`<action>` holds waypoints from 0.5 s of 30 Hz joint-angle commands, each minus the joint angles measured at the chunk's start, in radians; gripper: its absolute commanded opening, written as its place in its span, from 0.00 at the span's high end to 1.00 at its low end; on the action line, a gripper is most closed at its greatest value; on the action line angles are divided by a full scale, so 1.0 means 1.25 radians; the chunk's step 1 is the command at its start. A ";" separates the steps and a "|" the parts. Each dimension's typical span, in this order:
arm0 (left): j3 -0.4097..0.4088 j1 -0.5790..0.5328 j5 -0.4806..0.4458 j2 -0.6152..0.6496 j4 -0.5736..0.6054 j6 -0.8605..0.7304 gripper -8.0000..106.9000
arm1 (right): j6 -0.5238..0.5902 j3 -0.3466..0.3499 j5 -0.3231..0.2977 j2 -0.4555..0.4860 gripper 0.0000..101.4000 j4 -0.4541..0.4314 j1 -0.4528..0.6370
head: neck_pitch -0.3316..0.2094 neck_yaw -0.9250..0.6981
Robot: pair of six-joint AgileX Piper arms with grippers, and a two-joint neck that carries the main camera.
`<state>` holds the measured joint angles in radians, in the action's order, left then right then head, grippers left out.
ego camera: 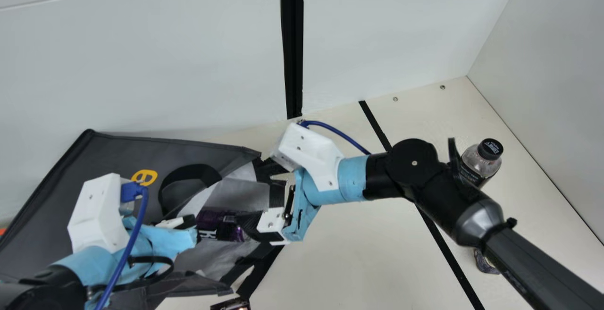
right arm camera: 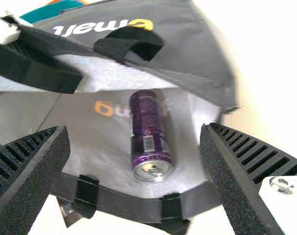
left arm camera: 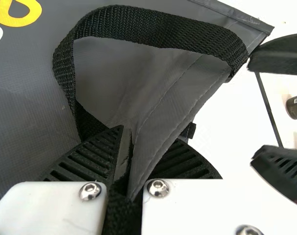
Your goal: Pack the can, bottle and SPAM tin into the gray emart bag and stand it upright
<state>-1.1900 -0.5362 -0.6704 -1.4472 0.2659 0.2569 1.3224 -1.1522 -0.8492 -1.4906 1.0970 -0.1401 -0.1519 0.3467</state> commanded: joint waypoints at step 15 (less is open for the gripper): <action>0.000 0.000 0.000 0.000 0.000 0.000 1.00 | -0.146 0.027 0.083 0.101 0.06 -0.115 0.034 | -0.018 0.002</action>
<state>-1.1900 -0.5362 -0.6704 -1.4472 0.2659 0.2569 1.1561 -1.1187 -0.7524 -1.3700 0.9681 -0.0980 -0.1519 0.3482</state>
